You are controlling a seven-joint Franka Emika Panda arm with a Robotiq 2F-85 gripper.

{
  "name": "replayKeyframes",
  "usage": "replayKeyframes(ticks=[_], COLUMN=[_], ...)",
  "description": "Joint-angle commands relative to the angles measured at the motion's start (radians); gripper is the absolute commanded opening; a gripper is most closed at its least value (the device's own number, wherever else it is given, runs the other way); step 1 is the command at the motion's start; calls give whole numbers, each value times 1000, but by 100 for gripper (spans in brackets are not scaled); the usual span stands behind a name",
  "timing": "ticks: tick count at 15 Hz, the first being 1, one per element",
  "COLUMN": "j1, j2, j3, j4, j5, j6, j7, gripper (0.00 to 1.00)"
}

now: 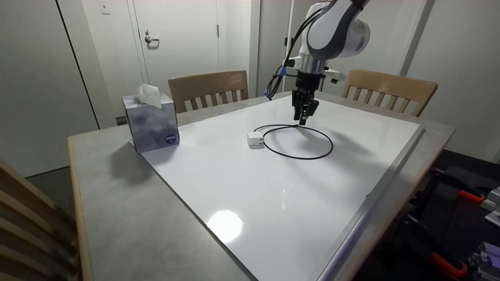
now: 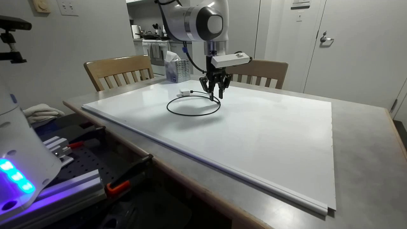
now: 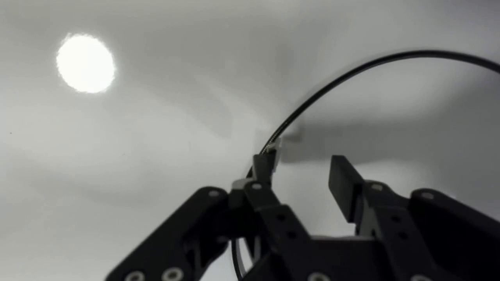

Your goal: Unwrap the charger cable

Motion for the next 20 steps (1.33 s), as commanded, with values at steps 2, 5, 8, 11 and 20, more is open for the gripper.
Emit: replayKeyframes(ticks=[2,5,8,11,20], j1=[24,21,14,6,4], j2=[9,20,34,56,62], j3=[-34,-32,-22,-10,-19], j4=[-4,-3,0,4,-17], j5=[1,7,14,19,10], j6=[51,74,91,108,133], j7=[-28,-29,-33,-37,-17], gripper=[83,99,100,95,52])
